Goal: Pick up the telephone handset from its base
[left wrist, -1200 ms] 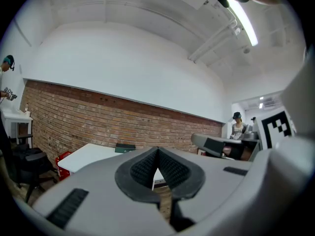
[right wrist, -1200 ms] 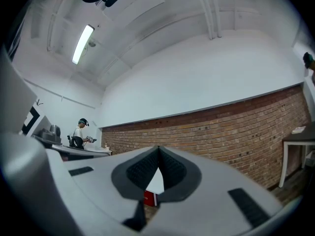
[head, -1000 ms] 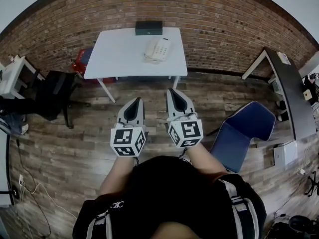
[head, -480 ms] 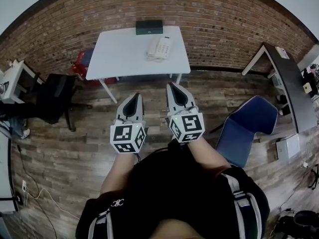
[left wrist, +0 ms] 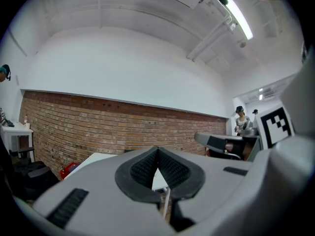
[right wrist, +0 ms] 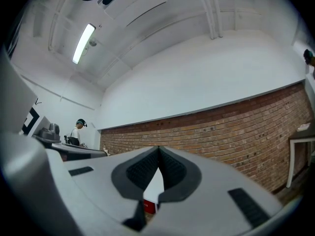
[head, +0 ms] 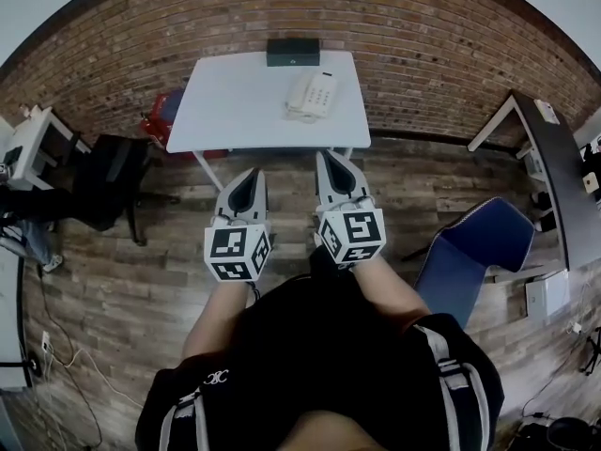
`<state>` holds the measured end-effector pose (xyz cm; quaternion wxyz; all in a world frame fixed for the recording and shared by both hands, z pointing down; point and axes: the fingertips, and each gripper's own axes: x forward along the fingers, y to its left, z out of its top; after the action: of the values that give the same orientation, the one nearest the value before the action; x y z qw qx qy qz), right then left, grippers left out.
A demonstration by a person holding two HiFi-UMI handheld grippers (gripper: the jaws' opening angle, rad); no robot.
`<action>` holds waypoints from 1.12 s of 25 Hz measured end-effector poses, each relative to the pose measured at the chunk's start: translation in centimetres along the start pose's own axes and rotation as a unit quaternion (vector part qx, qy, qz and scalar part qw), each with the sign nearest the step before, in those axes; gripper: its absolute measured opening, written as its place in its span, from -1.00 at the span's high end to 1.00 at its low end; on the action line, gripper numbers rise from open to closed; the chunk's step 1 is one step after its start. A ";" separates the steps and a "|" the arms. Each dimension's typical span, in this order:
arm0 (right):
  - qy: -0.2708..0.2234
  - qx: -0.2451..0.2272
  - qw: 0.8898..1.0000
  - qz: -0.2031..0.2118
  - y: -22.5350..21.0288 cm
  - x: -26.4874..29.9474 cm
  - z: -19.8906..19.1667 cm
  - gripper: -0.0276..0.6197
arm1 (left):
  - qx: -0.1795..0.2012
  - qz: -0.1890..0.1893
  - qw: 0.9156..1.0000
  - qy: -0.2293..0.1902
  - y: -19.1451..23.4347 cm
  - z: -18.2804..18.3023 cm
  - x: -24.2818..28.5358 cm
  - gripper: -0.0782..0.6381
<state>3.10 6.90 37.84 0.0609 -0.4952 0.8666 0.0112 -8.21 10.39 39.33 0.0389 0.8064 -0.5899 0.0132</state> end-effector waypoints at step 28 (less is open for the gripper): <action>0.049 0.035 0.997 0.048 -16.2 24.4 -4.8 0.92 | -0.026 0.035 0.998 0.051 5.7 0.0 28.4 0.78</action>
<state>4.33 -22.59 40.38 0.0349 -0.4505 0.8911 -0.0410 -5.02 -18.33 41.48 0.0898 0.7823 -0.6151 0.0400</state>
